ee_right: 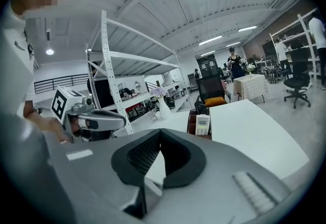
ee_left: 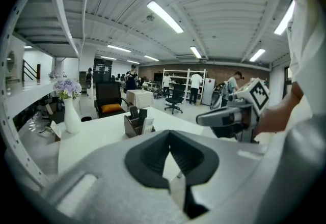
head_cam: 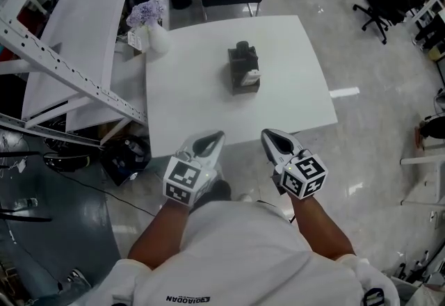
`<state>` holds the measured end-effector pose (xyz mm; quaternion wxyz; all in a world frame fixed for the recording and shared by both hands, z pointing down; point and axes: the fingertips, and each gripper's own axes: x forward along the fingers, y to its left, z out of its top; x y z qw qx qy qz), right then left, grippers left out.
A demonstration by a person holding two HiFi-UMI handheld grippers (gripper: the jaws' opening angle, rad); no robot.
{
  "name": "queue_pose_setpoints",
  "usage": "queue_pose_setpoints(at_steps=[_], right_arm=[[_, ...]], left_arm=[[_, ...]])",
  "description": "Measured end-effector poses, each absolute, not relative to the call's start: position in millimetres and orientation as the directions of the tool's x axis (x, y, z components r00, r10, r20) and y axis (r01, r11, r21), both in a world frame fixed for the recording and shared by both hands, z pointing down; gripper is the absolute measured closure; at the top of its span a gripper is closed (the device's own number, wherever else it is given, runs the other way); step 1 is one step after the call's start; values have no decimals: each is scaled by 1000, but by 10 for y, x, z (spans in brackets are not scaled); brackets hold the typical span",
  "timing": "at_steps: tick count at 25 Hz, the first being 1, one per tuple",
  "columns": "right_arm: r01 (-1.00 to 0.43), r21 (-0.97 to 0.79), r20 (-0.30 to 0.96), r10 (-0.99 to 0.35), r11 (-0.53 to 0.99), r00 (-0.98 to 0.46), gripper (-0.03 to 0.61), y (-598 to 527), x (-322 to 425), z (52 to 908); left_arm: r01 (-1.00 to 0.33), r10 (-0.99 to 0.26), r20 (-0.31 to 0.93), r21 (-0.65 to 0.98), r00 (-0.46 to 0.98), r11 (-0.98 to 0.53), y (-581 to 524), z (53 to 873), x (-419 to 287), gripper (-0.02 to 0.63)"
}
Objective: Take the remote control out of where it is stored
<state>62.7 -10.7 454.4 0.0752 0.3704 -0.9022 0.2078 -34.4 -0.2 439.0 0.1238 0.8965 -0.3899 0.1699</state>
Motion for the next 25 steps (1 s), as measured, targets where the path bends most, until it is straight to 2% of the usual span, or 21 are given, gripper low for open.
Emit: queue_pose_setpoints(at_steps=[8,13,25], right_arm=[[-752,-296,345,-668,589,-660,572,-573,501,4694],[-792,-264,386,-692,551,-610,571,-849,438,4813],[-866,-221,446,-743,449,-499,502,-1301,381,5053]], left_arm=[[-703,-581,470,129,665,-700,-369,4605,-516,612],[-678,-566,458,118,685,-725,-665,4627,-636,612],[-621,-509,454,134,731,-772,-1142,4765,-744,612]])
